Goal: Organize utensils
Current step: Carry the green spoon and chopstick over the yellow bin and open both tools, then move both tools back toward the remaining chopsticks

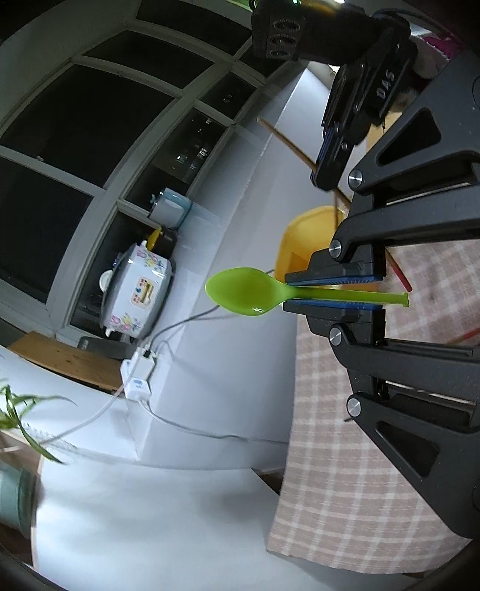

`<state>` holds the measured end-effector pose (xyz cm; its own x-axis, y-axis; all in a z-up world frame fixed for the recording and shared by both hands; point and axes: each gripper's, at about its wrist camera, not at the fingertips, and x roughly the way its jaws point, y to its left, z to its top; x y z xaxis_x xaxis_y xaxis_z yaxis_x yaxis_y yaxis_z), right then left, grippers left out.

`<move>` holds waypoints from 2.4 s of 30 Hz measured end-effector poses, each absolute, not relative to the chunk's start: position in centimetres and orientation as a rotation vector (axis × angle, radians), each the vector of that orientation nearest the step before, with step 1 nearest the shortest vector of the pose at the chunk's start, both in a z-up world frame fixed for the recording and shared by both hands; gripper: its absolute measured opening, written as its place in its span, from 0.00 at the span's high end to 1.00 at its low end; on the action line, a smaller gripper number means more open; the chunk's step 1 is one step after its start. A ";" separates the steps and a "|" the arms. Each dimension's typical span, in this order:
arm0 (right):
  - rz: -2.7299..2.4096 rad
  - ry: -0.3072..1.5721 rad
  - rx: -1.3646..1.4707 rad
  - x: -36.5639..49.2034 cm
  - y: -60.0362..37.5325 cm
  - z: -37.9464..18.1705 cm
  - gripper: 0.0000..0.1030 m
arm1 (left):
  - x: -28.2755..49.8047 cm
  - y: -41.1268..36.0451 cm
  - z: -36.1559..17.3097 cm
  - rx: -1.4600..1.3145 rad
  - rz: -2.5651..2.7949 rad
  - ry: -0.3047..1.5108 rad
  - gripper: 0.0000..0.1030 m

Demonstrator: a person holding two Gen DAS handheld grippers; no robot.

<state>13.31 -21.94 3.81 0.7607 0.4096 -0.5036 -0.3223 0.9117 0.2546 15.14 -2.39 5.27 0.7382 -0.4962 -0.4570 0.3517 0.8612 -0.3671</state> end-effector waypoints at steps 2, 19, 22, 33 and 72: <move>0.399 0.563 0.183 13.3 -22.9 4.5 0.96 | 15.6 -2.9 5.6 -0.268 -0.475 0.569 0.95; 0.327 0.461 0.311 14.1 -29.2 7.3 0.96 | 19.9 -7.9 7.1 -0.284 -0.490 0.537 0.95; 0.314 0.443 0.328 14.5 -29.9 7.6 0.96 | 20.7 -8.6 6.9 -0.290 -0.480 0.537 0.95; 0.230 0.455 0.350 16.7 -31.6 6.2 0.96 | 22.7 -9.7 4.5 -0.316 -0.471 0.581 0.95; 0.204 0.455 0.254 12.8 -28.7 5.3 0.56 | 16.3 -3.5 3.4 -0.237 -0.471 0.585 0.68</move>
